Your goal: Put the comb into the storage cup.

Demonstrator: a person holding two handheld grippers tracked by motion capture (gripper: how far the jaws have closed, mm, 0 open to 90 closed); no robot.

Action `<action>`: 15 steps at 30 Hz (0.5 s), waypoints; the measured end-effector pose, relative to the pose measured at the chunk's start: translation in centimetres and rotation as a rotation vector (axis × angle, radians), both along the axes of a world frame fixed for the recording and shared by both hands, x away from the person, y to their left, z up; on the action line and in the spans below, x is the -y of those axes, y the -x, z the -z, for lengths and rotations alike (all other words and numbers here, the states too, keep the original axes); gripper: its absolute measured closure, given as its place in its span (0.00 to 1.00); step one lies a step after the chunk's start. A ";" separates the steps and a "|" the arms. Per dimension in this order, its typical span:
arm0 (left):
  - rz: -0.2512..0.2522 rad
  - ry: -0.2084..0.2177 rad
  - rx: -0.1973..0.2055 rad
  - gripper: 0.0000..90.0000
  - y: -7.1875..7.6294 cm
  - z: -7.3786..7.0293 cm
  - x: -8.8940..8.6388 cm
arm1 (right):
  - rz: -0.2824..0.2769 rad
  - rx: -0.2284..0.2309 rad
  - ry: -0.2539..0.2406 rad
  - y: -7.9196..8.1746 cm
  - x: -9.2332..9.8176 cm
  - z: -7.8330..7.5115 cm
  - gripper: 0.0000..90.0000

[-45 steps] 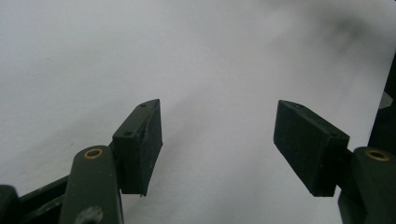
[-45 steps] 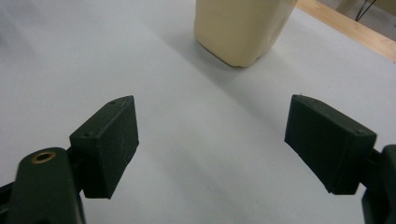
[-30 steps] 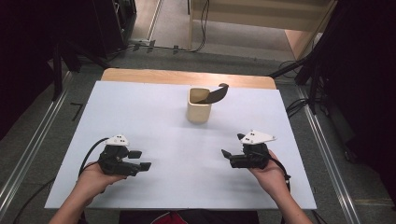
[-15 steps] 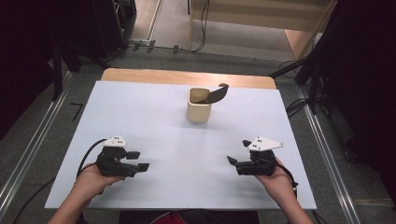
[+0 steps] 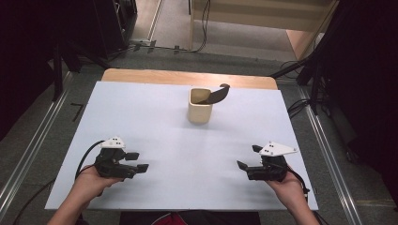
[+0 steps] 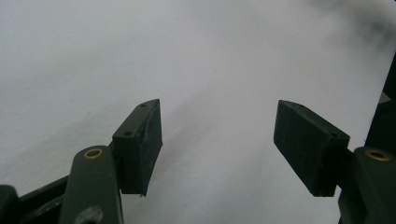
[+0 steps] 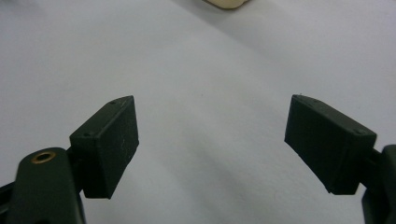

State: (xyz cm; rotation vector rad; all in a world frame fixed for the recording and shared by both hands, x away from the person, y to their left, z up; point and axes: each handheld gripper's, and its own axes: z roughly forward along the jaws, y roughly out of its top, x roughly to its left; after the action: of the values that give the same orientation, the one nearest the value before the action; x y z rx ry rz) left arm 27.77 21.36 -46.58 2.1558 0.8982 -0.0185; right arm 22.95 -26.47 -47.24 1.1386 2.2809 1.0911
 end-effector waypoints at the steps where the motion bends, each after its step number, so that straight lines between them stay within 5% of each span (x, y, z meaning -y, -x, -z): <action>1: 0.000 0.000 0.001 0.38 0.0 0.0 0.0 | -0.001 0.001 0.001 0.0 0.1 0.0 0.18; 15: 0.001 -0.013 0.012 0.38 -0.2 0.1 0.0 | -0.009 -0.003 0.013 -0.4 0.3 0.3 0.18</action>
State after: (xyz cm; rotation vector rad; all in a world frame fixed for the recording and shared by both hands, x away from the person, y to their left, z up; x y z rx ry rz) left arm 27.93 21.36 -46.71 2.1658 0.8928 -0.0001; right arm 23.32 -26.79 -47.58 1.1262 2.2943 1.0776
